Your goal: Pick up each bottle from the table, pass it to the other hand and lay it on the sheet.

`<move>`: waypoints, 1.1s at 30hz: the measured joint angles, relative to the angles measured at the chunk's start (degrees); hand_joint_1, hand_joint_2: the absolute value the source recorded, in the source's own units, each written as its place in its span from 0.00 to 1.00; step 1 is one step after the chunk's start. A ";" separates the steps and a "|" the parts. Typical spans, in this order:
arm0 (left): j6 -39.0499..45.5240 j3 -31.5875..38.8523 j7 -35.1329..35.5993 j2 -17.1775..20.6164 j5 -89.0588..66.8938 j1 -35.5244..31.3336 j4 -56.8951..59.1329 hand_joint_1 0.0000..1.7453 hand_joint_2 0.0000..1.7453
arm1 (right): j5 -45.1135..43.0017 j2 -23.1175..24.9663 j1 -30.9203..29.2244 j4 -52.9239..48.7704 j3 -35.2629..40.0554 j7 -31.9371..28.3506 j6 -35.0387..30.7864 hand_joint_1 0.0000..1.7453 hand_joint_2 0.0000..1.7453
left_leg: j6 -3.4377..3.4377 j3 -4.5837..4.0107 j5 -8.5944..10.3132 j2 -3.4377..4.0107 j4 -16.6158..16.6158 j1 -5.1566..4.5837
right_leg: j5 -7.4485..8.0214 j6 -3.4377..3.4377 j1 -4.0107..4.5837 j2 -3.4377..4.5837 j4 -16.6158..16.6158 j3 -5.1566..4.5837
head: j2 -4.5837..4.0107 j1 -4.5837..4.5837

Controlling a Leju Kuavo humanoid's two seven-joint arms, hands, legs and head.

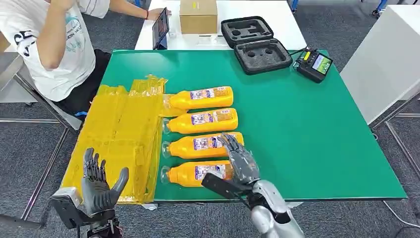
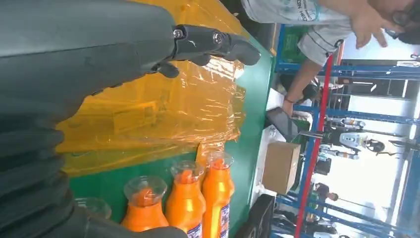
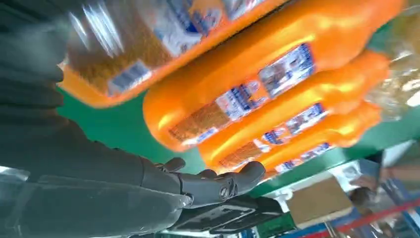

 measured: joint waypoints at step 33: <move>0.72 0.94 -1.71 0.72 0.63 -0.19 -2.67 0.00 1.00 | -3.94 -4.63 -8.57 0.21 10.05 -2.28 4.02 0.00 1.00 | 0.04 0.00 0.03 -0.01 0.01 0.00 | 0.01 0.01 0.00 -0.01 0.01 0.01 | 0.00 -0.02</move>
